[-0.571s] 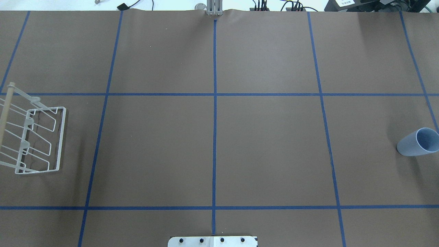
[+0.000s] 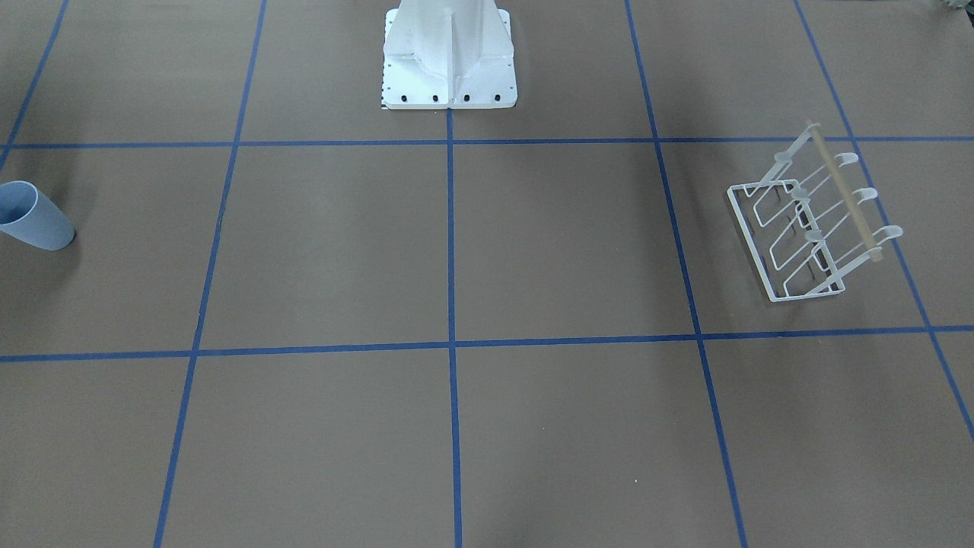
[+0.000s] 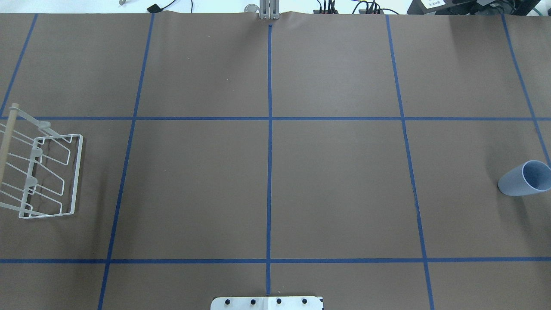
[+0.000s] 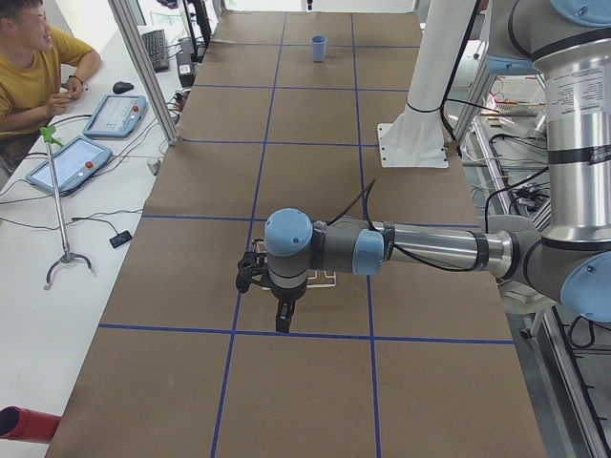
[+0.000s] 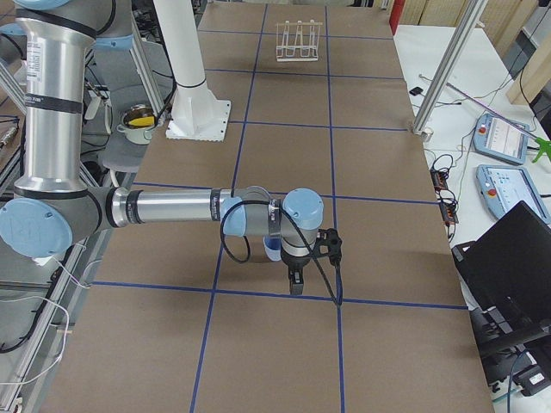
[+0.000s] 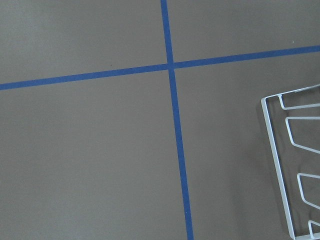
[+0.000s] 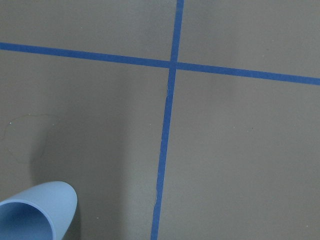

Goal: Hang cup on cup holder
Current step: 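Lower the right gripper toward the light blue cup lying on its side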

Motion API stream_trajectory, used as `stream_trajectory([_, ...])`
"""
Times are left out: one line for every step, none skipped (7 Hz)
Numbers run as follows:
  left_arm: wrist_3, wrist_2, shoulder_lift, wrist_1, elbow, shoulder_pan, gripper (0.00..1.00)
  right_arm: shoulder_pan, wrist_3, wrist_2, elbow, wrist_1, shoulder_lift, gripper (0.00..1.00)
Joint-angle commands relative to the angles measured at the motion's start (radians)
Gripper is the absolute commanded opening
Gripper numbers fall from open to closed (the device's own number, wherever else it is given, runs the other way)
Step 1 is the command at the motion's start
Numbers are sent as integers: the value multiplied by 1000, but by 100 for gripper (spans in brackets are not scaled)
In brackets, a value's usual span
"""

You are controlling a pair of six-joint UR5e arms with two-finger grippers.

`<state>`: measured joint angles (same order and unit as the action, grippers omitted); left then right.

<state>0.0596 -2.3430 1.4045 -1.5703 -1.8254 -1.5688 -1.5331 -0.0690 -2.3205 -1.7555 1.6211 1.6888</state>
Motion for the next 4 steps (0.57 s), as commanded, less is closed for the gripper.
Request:
stream_trajectory([-9, 4, 30, -5, -17, 0, 99, 4, 3, -61, -9, -4, -18, 100])
stream_trajectory([-10, 4, 53, -11, -15, 0, 99, 4, 2, -65, -9, -6, -76, 100])
stream_trajectory([-9, 5, 98, -49, -6, 0, 99, 4, 12, -69, -3, -71, -99, 100])
stream_trajectory([-9, -2, 109, -74, 7, -2, 99, 4, 20, -69, -10, -82, -130, 100])
